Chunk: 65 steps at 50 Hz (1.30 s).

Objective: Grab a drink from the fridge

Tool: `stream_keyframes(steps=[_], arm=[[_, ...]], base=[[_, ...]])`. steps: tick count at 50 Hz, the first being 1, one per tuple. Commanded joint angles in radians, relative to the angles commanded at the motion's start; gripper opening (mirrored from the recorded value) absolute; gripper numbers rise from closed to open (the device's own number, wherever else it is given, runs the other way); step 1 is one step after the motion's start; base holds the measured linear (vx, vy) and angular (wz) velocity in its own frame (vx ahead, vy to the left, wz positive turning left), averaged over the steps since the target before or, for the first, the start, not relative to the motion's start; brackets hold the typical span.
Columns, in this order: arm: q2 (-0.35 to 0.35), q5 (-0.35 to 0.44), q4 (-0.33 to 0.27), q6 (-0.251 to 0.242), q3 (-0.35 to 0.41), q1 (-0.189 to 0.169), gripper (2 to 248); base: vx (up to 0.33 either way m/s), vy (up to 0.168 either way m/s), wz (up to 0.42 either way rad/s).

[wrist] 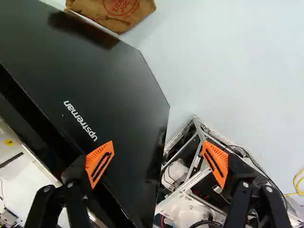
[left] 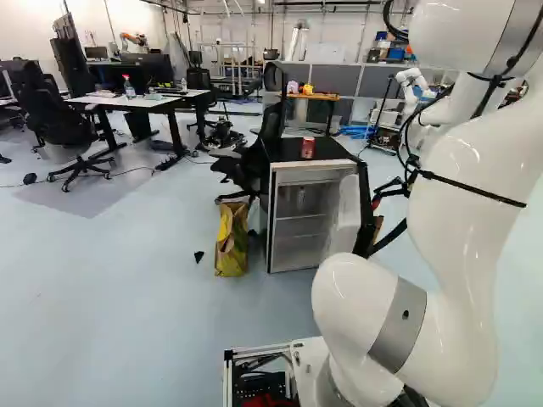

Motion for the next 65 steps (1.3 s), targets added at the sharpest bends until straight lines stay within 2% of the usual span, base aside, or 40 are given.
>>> stream_keyframes(steps=[34,65], arm=[[0.076,0.0,-0.077,0.0,0.101,0.108,247],[0.111,0.006,-0.147,0.0,0.145,0.233,247]], base=[[0.0,0.0,0.0],[0.0,0.0,0.0]])
